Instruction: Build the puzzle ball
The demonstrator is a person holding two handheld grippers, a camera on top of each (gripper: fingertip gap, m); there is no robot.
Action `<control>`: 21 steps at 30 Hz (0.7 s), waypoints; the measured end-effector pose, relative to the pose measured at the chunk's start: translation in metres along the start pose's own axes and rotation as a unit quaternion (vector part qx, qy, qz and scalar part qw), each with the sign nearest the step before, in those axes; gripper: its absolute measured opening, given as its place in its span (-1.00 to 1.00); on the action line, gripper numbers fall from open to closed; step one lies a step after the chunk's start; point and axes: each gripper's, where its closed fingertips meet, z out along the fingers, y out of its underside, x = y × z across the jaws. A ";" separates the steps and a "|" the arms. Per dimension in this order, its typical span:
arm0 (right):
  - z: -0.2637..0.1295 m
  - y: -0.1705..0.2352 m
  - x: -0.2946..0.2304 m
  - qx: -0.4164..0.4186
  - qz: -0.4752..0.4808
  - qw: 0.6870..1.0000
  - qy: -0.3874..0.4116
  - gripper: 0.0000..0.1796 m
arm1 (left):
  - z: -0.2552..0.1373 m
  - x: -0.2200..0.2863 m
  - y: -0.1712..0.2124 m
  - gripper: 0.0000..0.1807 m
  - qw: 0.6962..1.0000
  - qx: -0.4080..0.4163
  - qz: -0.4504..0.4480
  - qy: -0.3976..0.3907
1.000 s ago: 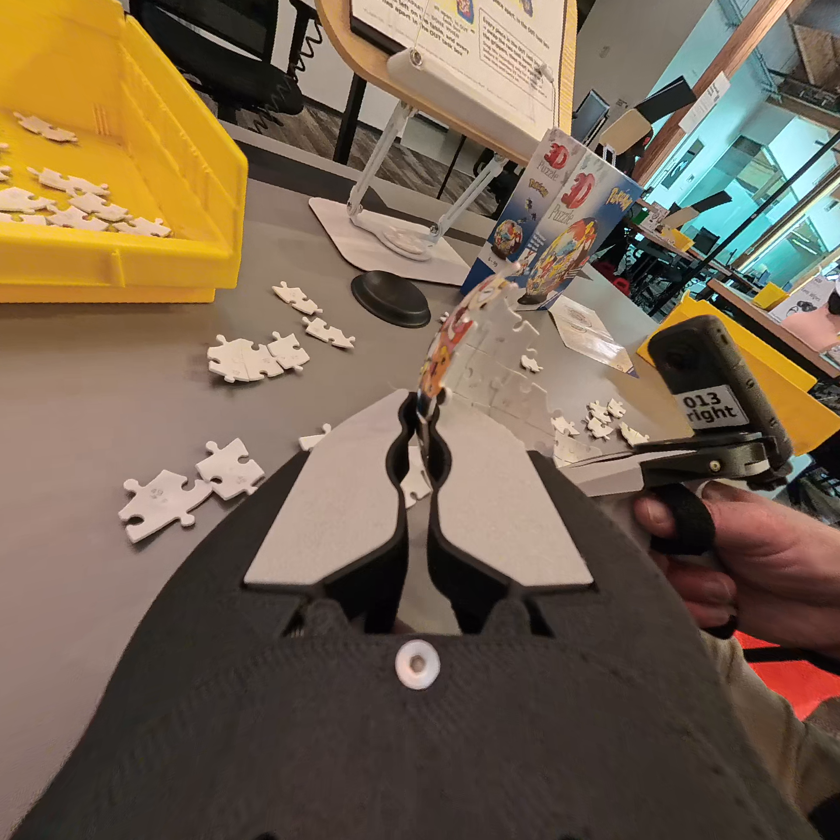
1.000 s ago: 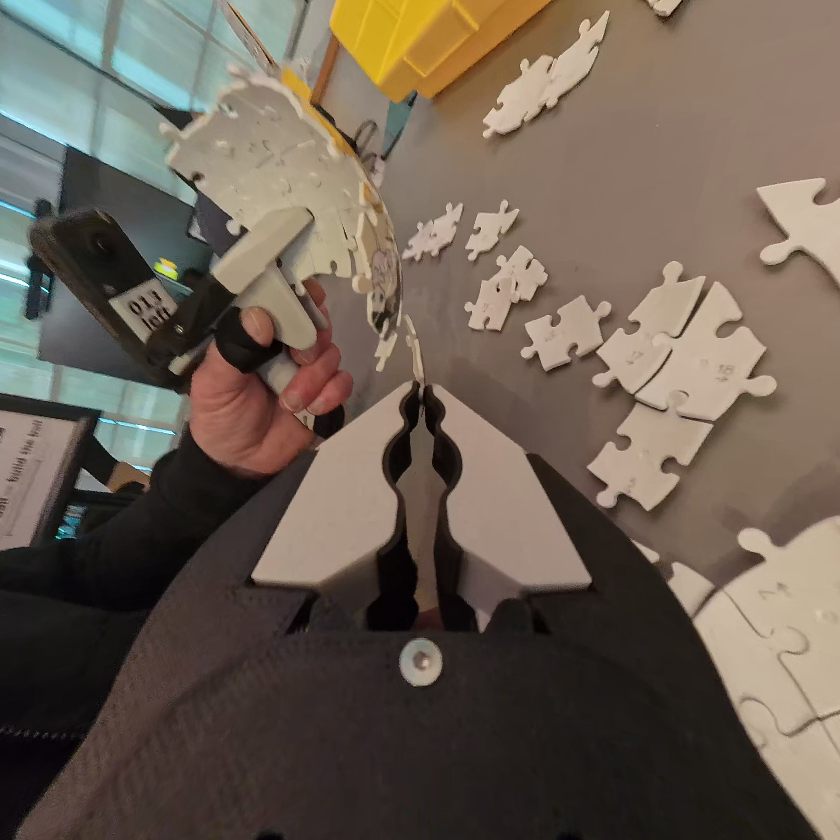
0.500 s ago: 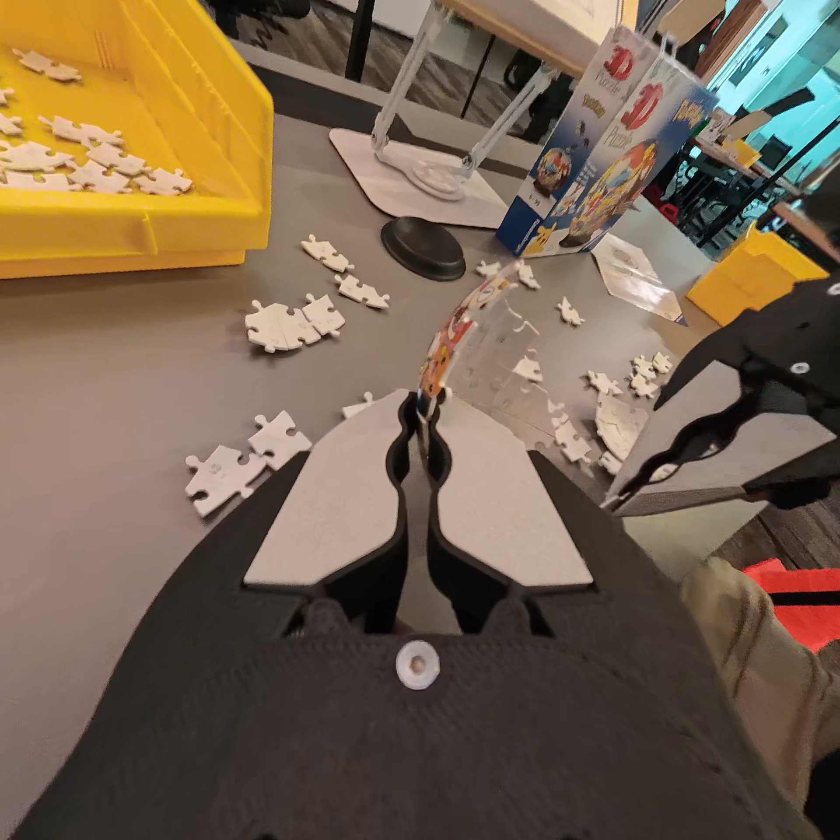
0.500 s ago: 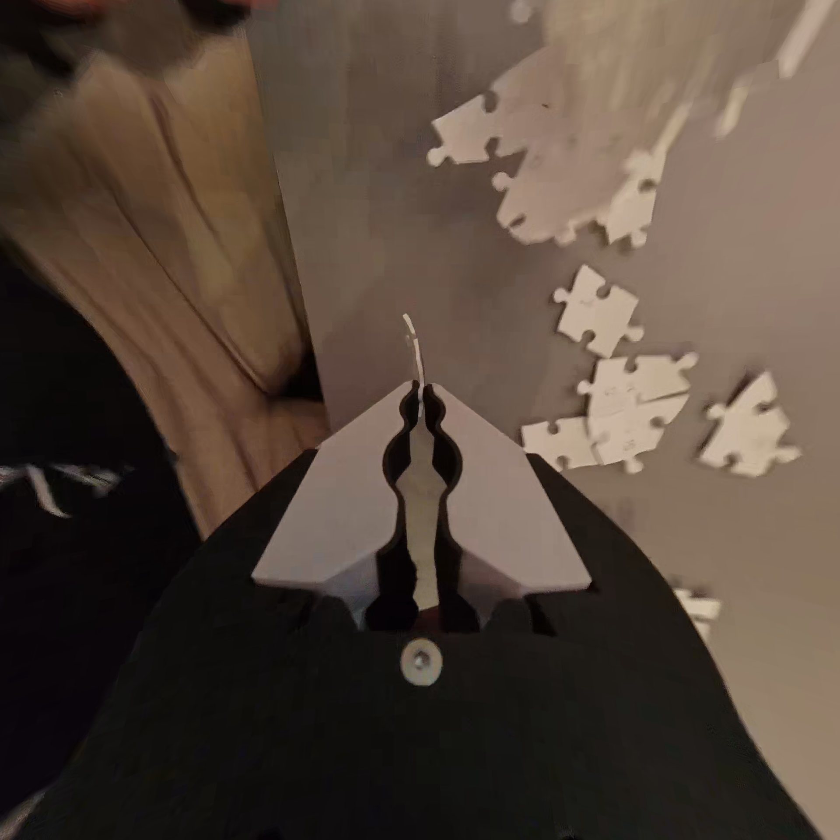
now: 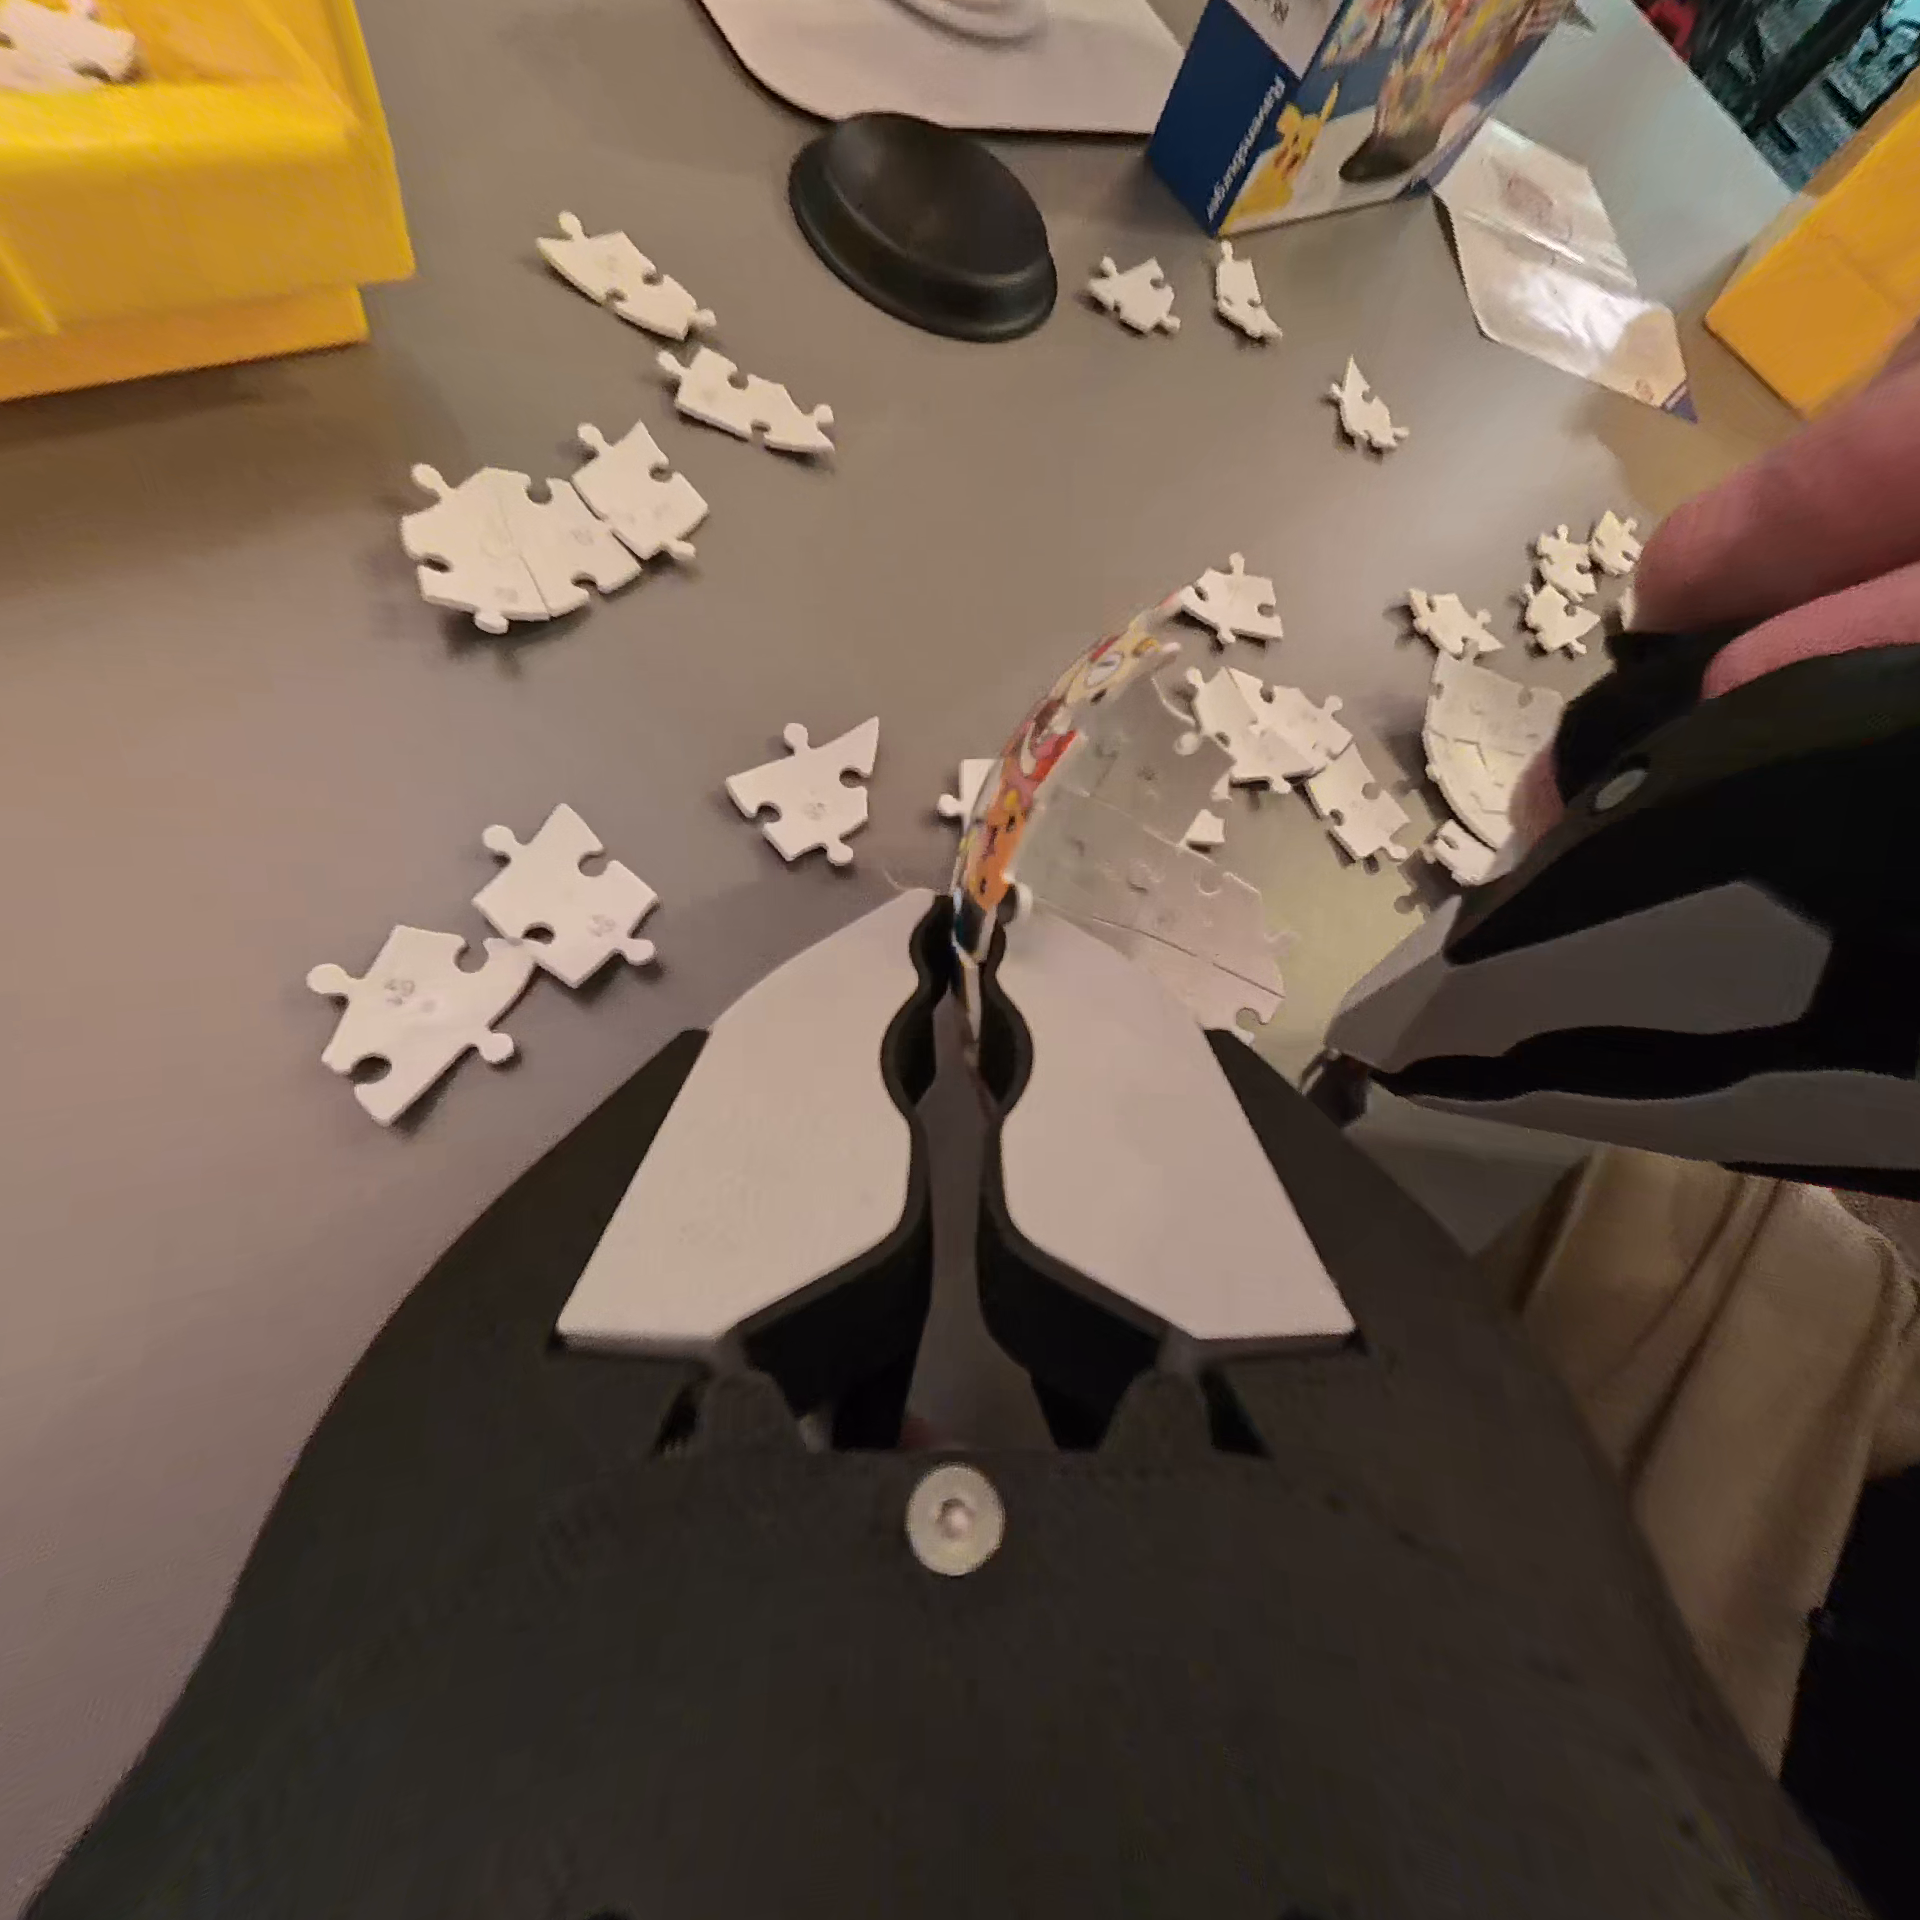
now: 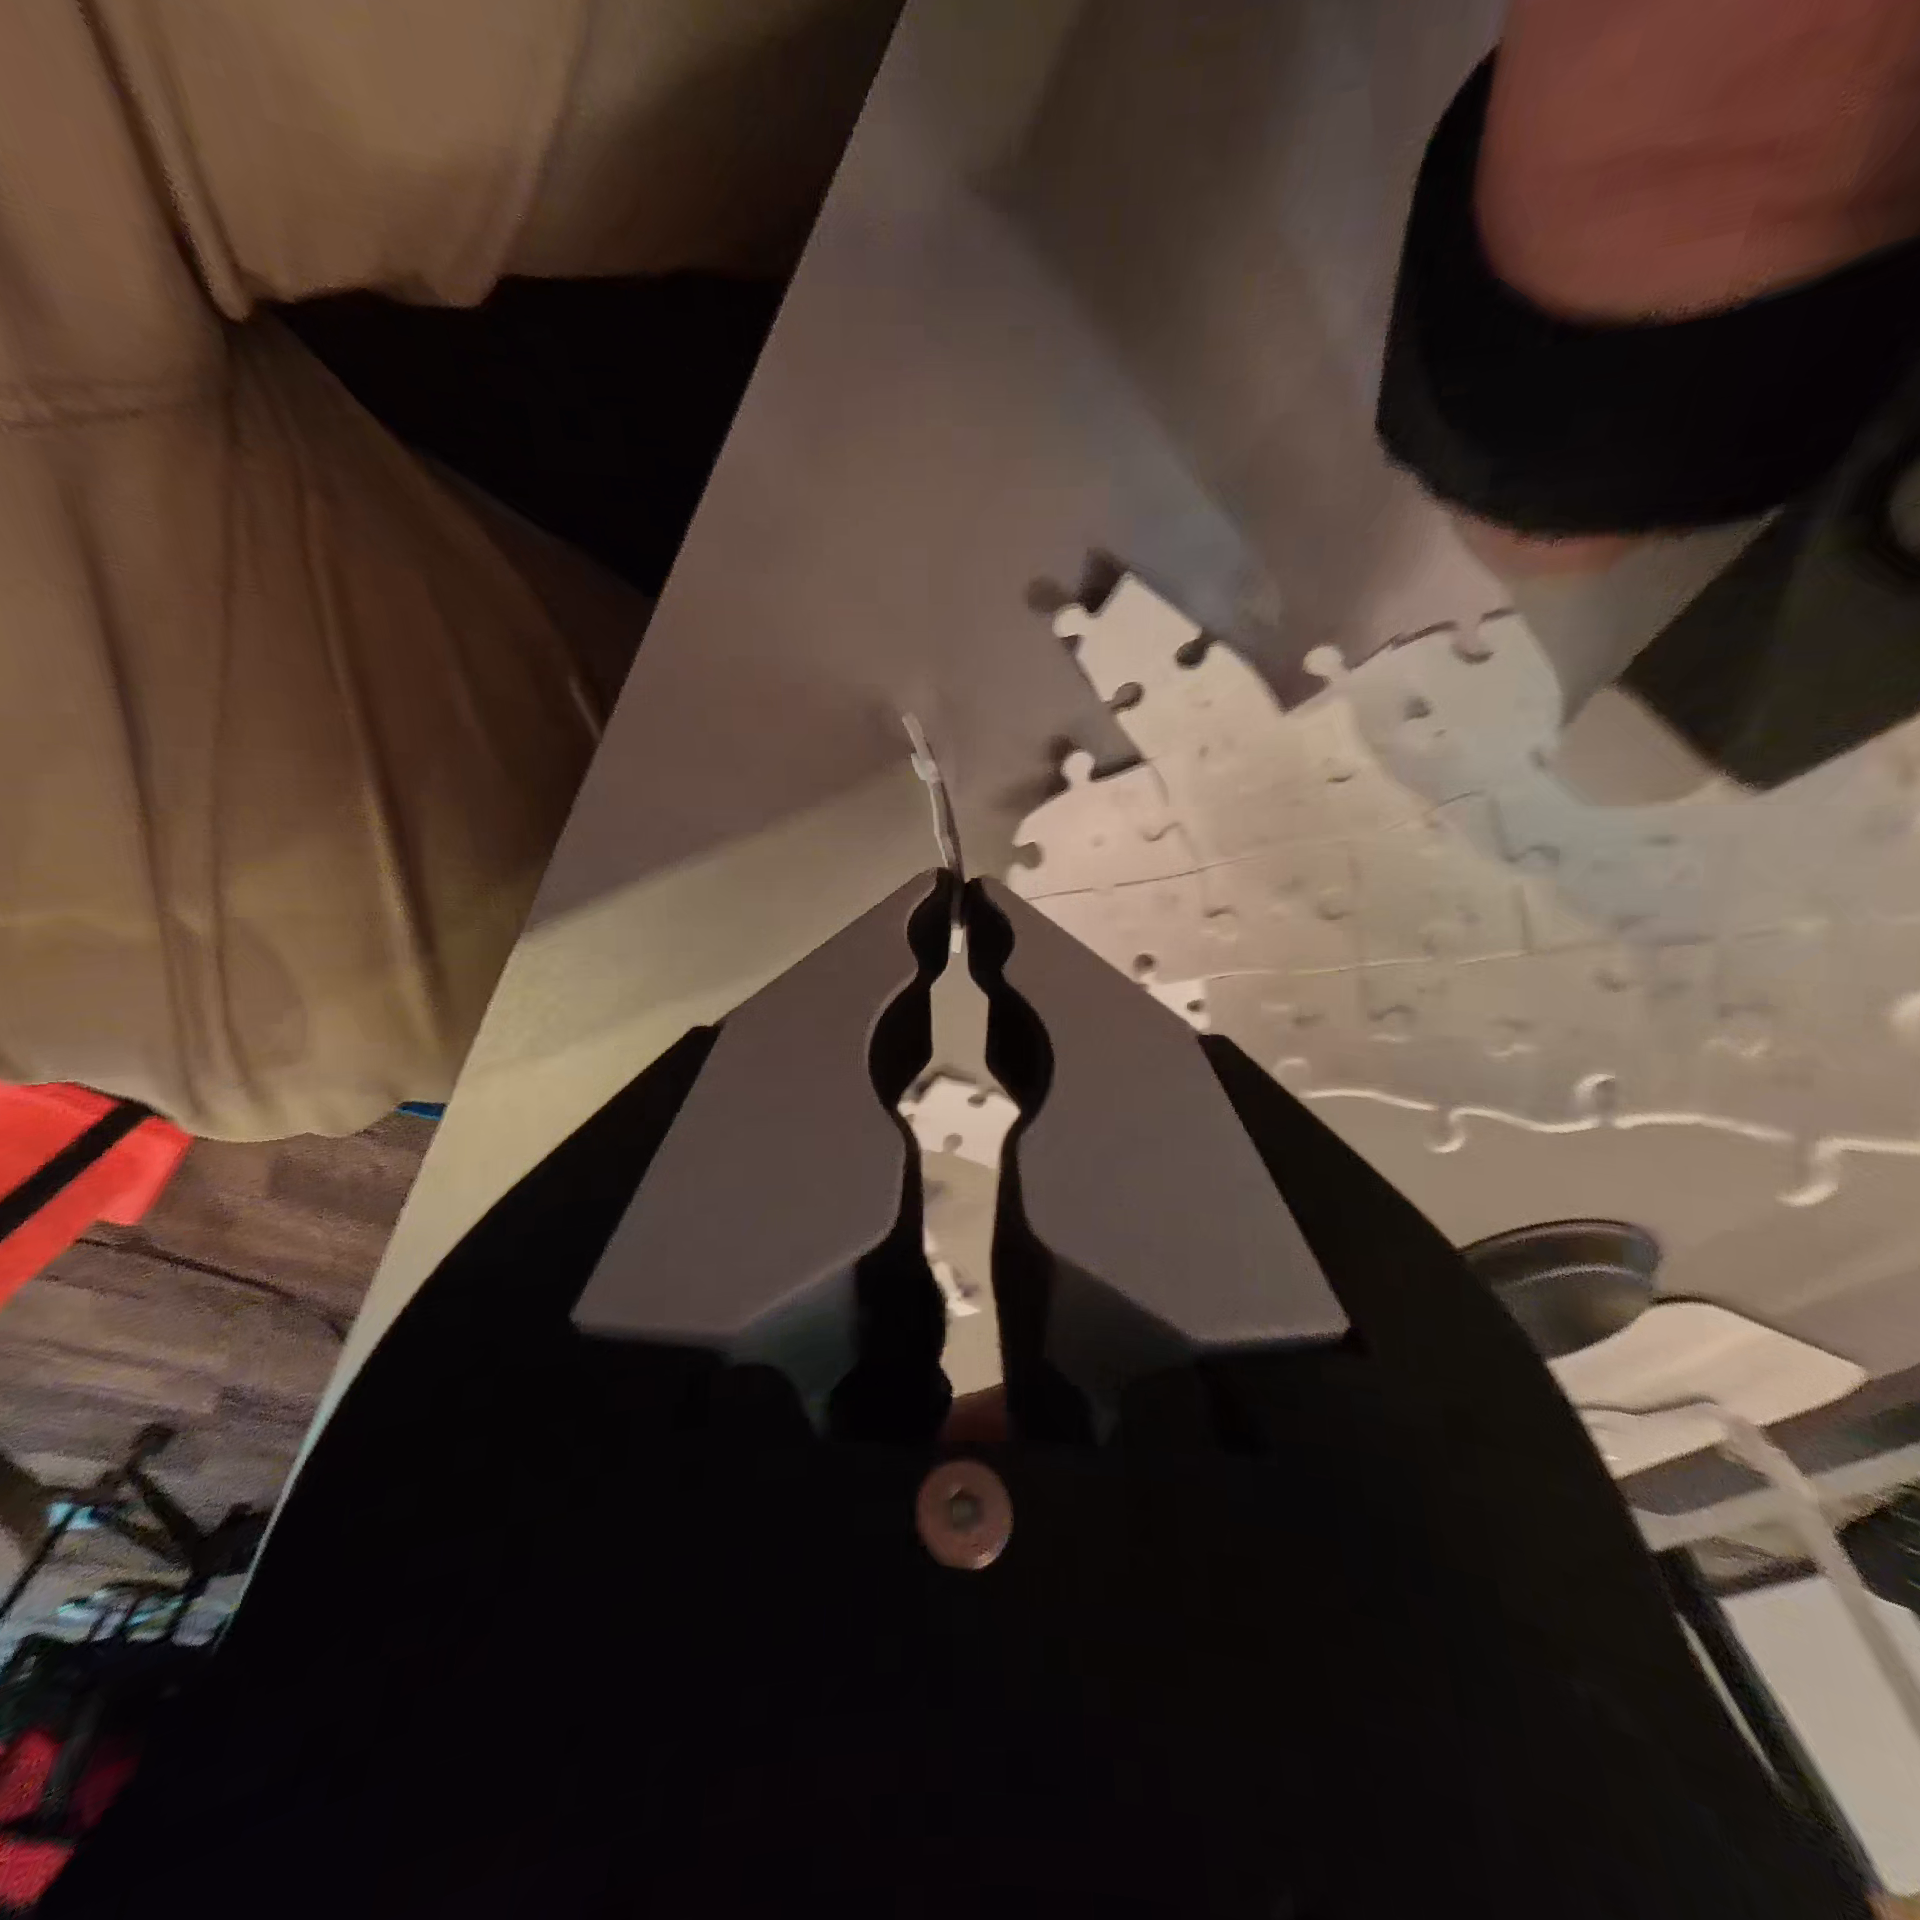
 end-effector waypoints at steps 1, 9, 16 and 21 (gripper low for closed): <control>0.001 -0.002 0.004 -0.003 -0.007 1.000 0.010 -1.00 | 0.001 0.002 0.001 -0.97 1.000 -0.004 0.000 0.006; -0.004 -0.011 0.018 0.039 0.006 0.997 0.066 -0.74 | 0.004 0.003 0.006 -0.97 1.000 -0.013 0.003 0.009; -0.014 -0.016 -0.008 0.165 0.237 0.957 0.007 -0.88 | 0.005 0.001 0.007 -0.97 1.000 -0.017 0.007 0.004; 0.008 -0.024 -0.020 0.221 0.362 0.905 -0.022 -0.90 | 0.006 0.000 0.007 -0.97 1.000 -0.019 0.008 0.000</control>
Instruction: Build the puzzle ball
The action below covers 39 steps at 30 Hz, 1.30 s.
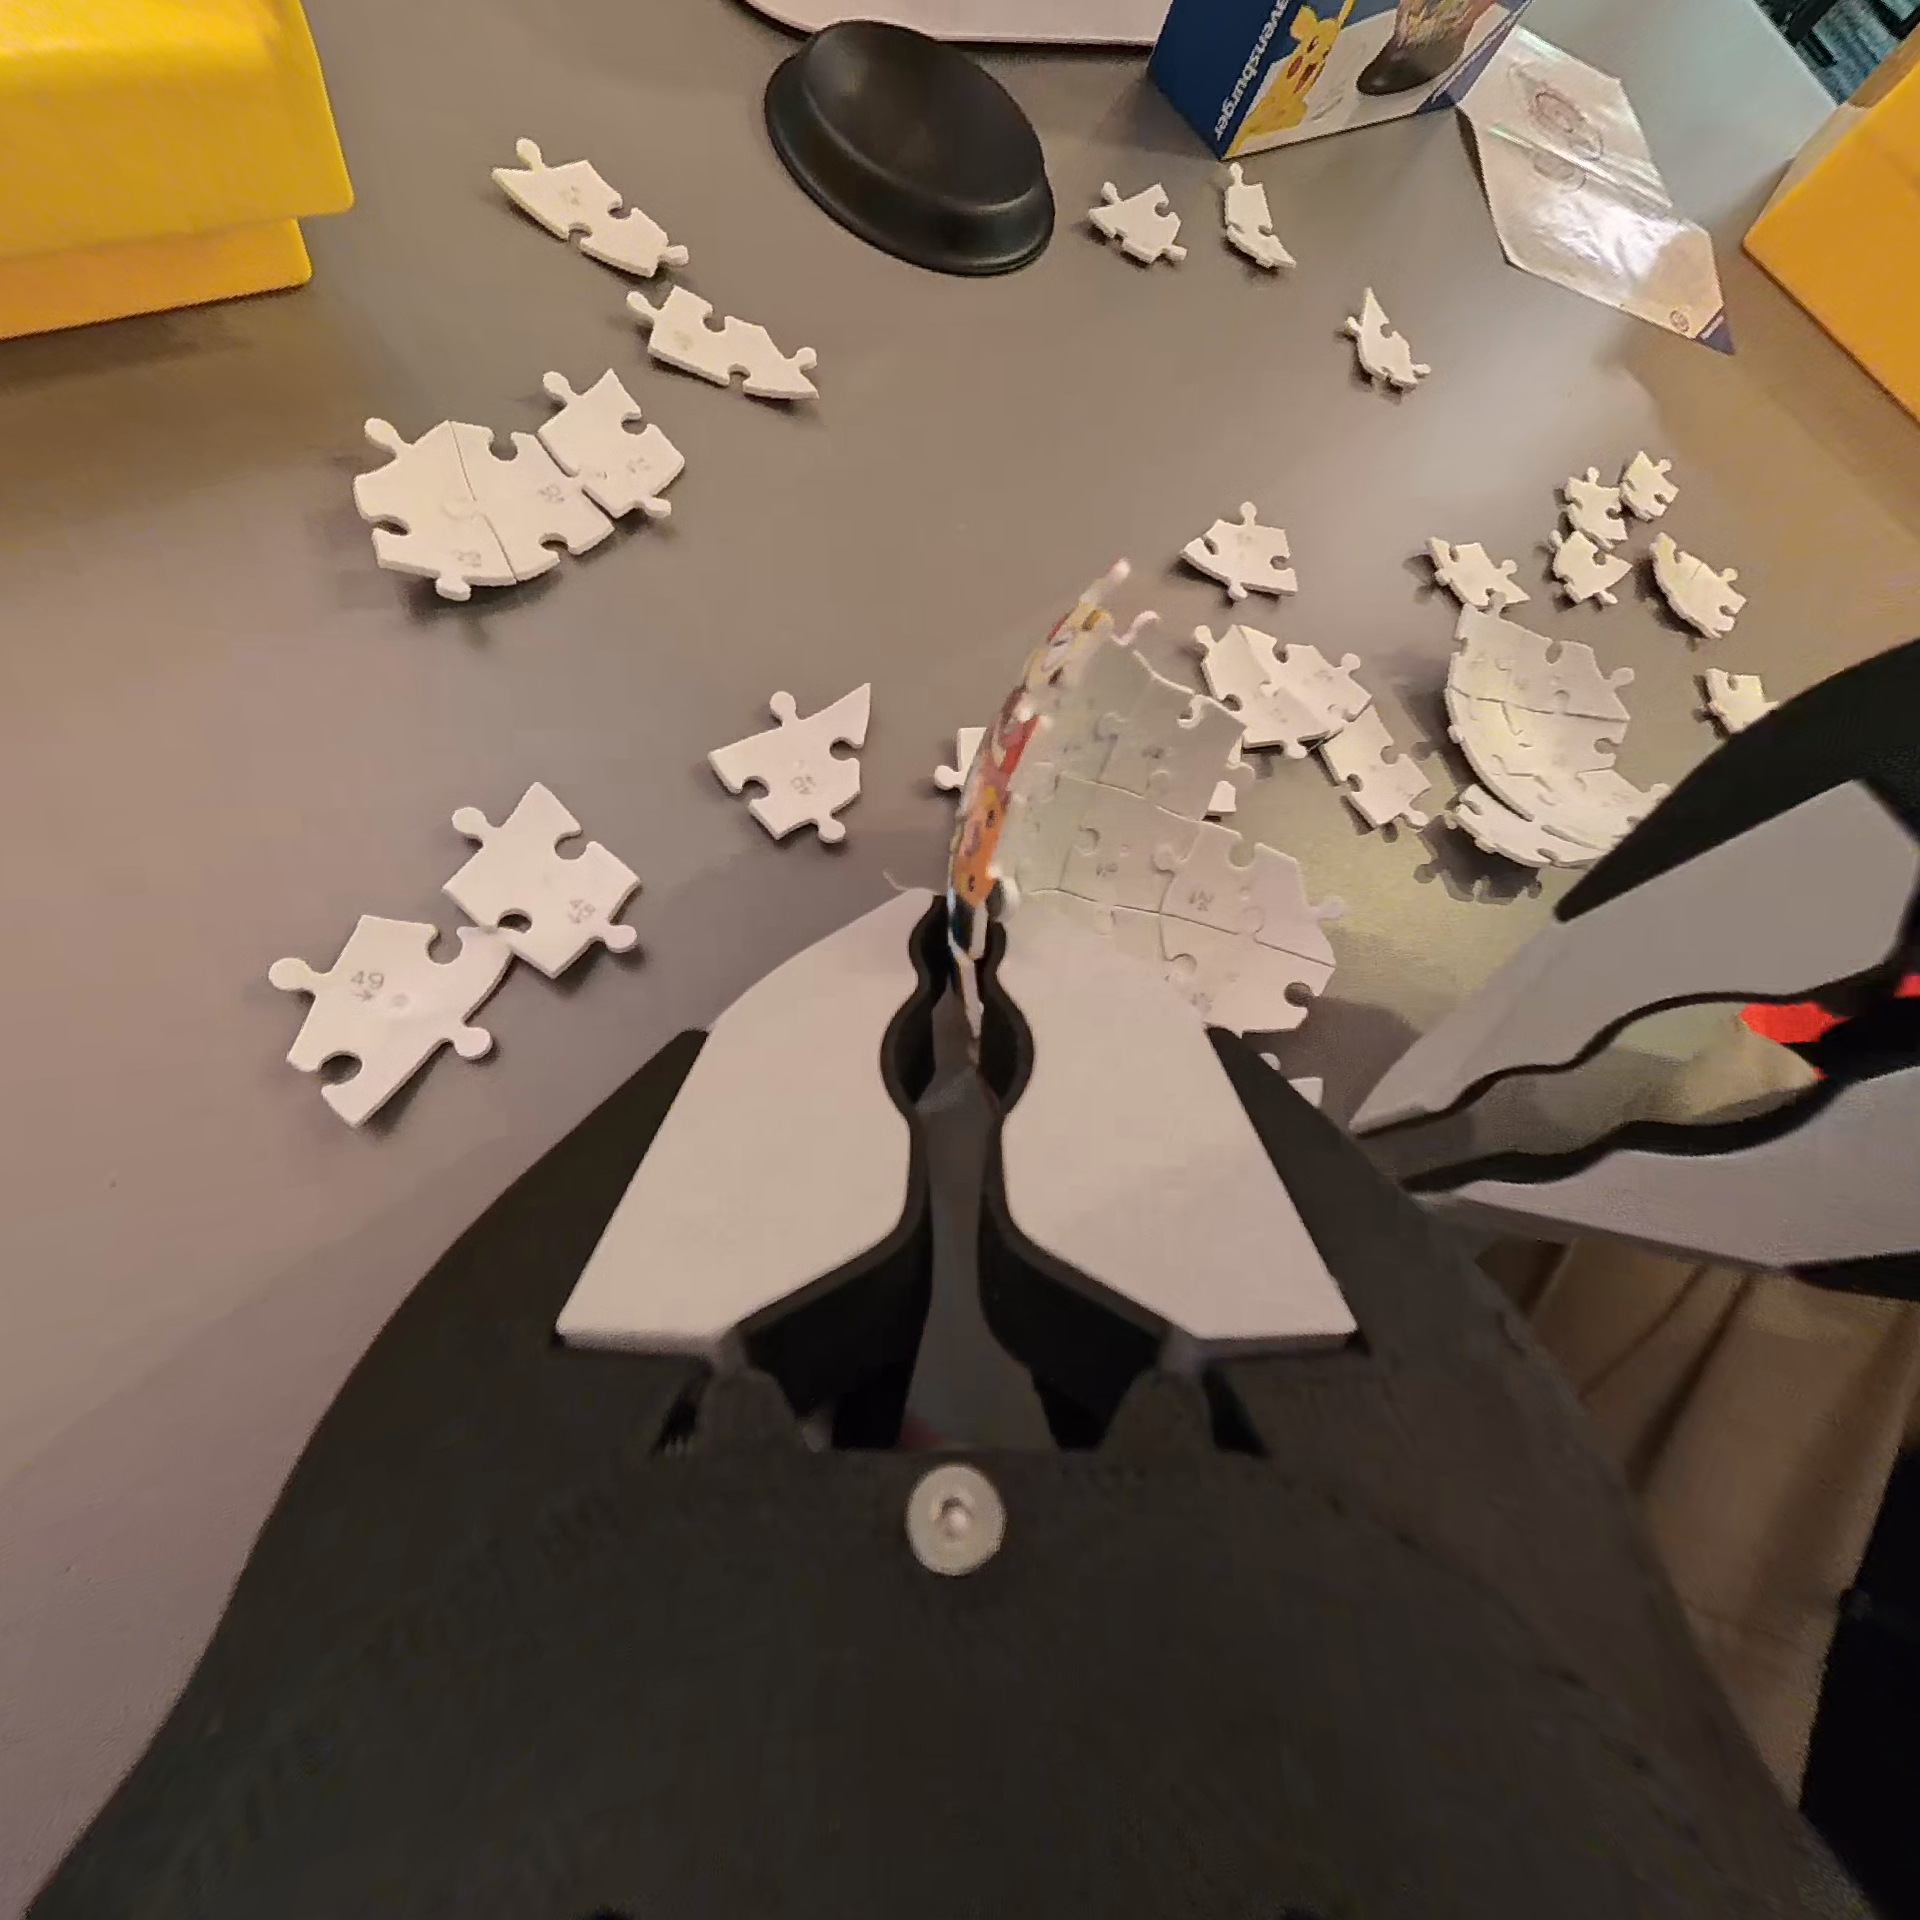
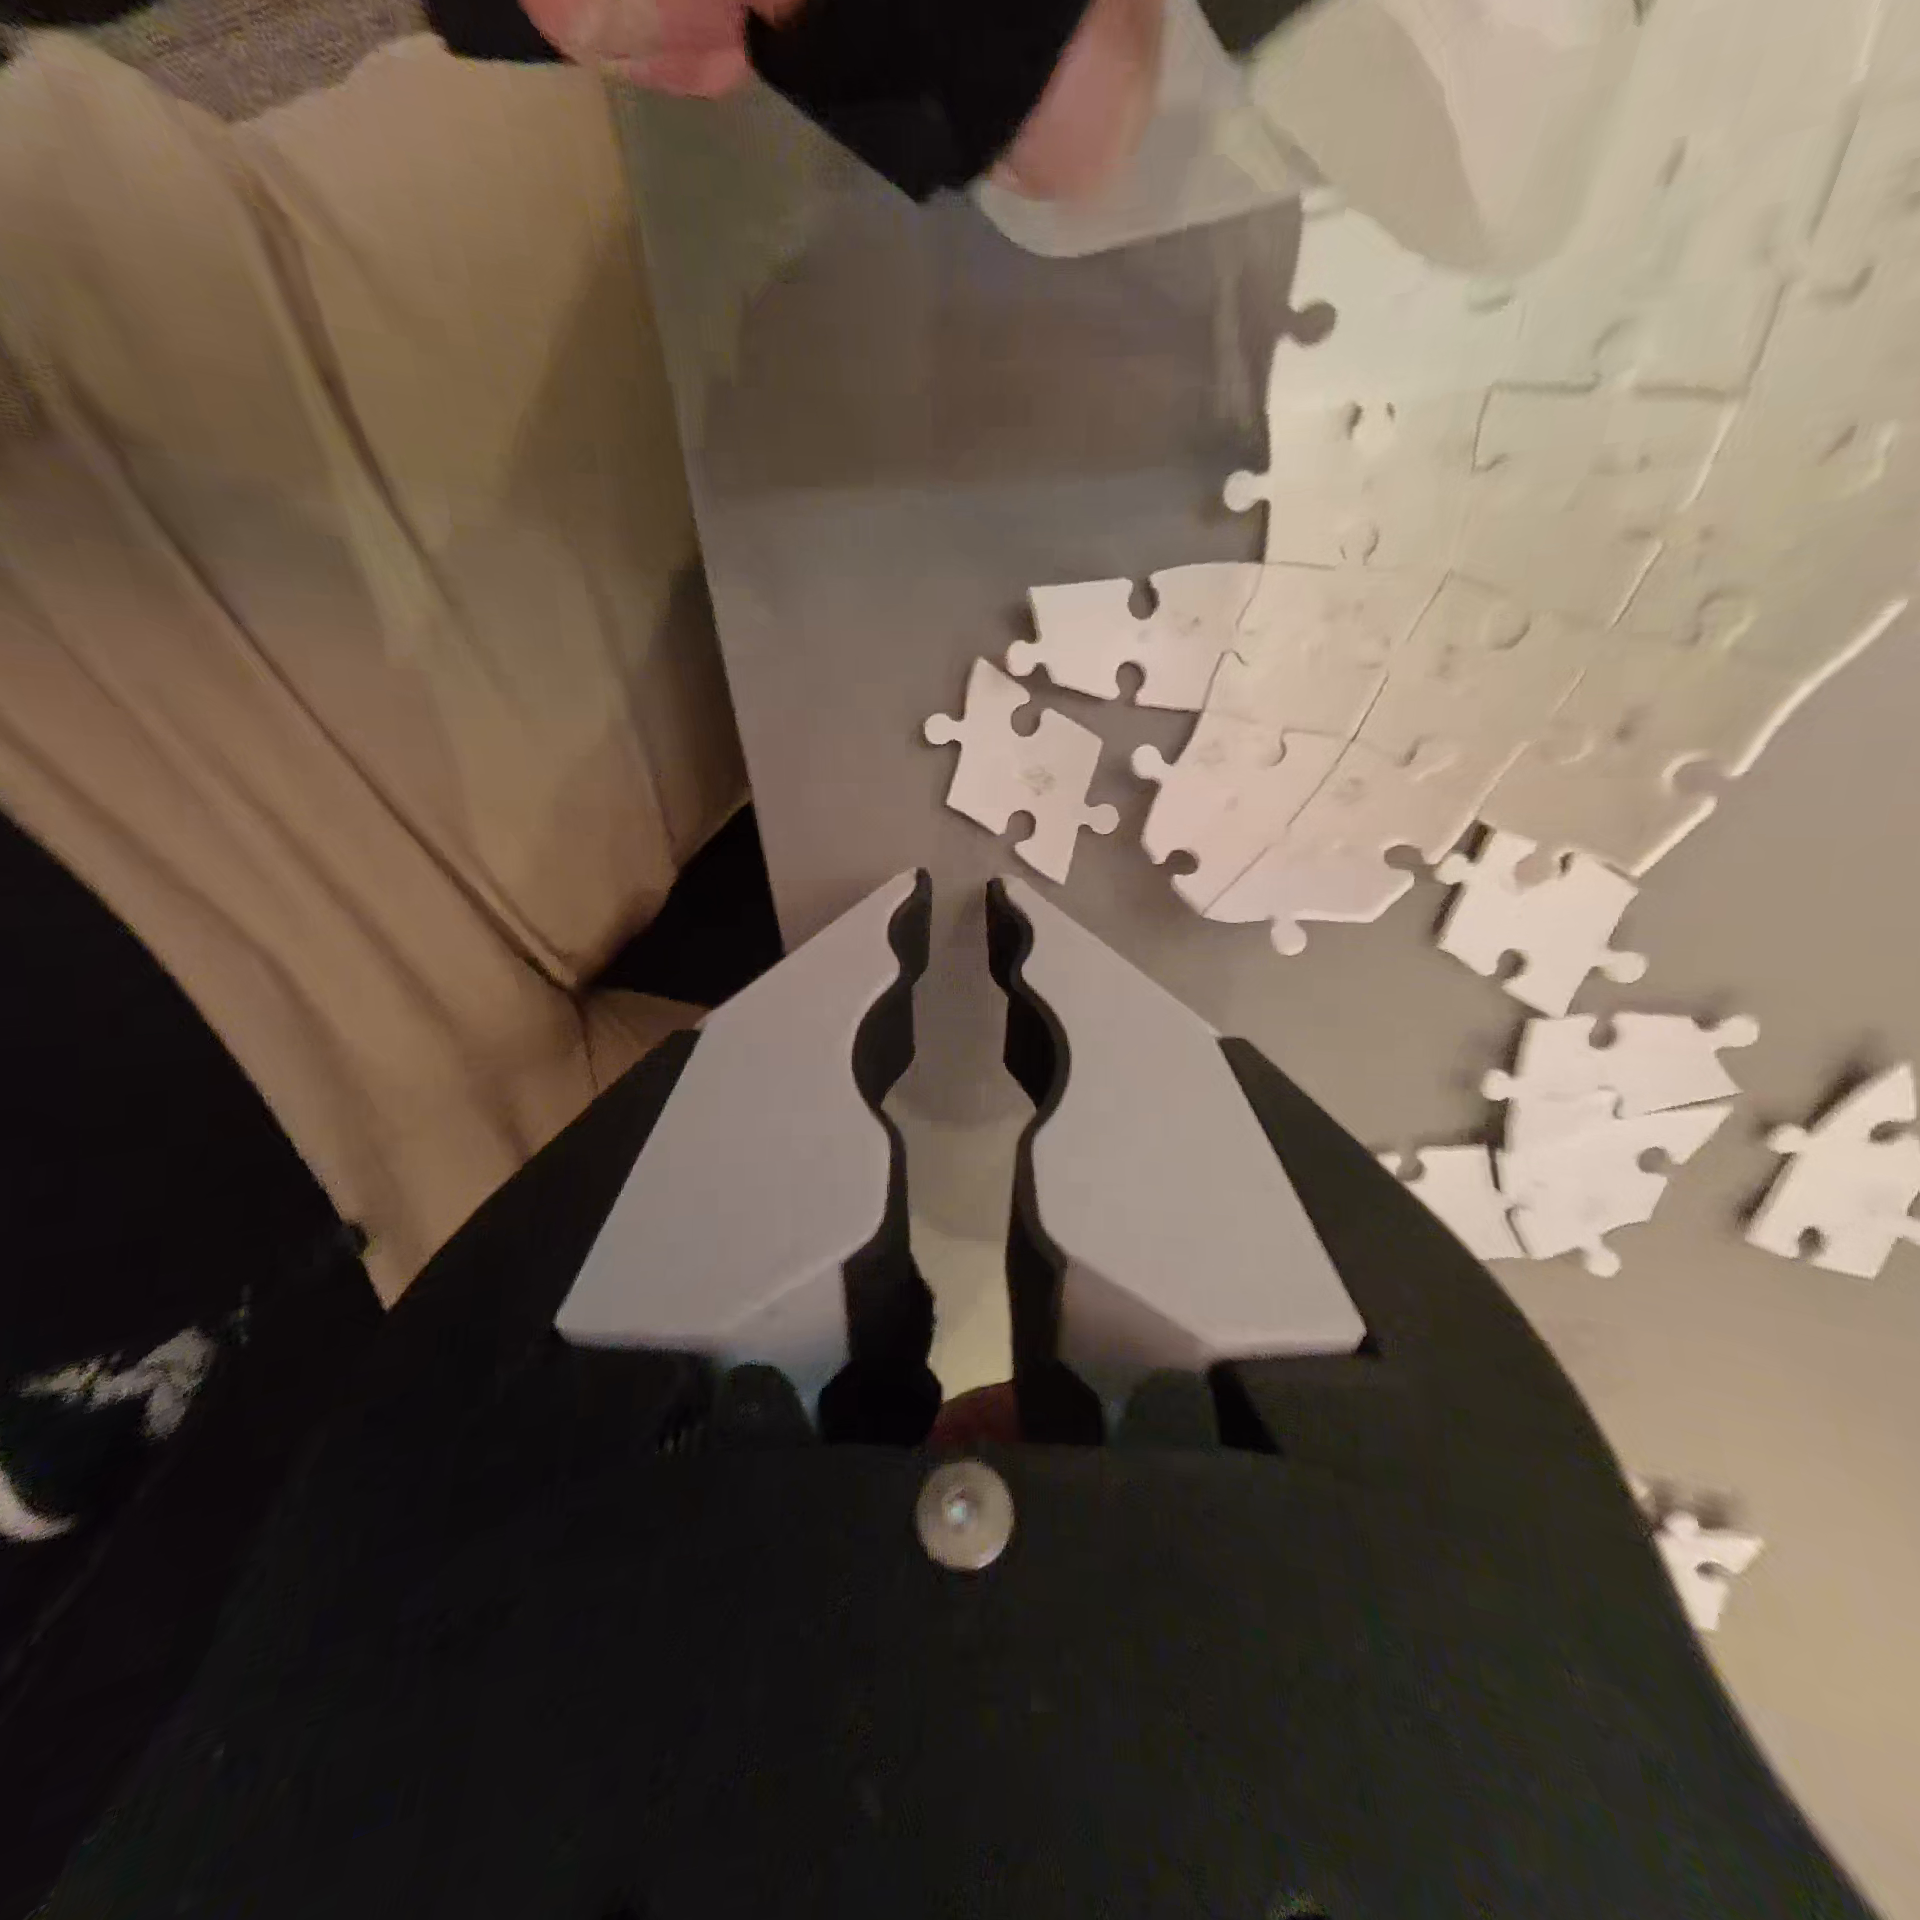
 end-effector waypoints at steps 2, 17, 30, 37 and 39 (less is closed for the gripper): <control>0.005 -0.001 0.006 0.016 0.015 1.000 0.016 -0.94 | 0.000 0.000 0.000 -0.96 1.000 -0.001 0.003 -0.002; 0.009 -0.017 0.003 0.093 0.087 0.991 0.041 -0.57 | -0.010 -0.018 -0.005 -0.97 0.999 0.013 0.000 -0.029; 0.013 -0.026 0.014 0.123 0.046 0.988 0.085 -0.75 | -0.015 -0.023 -0.007 -0.97 0.999 0.020 -0.001 -0.037; 0.002 -0.034 0.018 0.156 0.051 0.982 0.091 -0.75 | -0.013 -0.016 -0.007 -0.97 0.999 0.024 0.005 -0.039; 0.002 -0.036 0.022 0.150 0.054 0.982 0.102 -0.75 | -0.011 -0.012 -0.007 -0.97 0.999 0.025 0.010 -0.040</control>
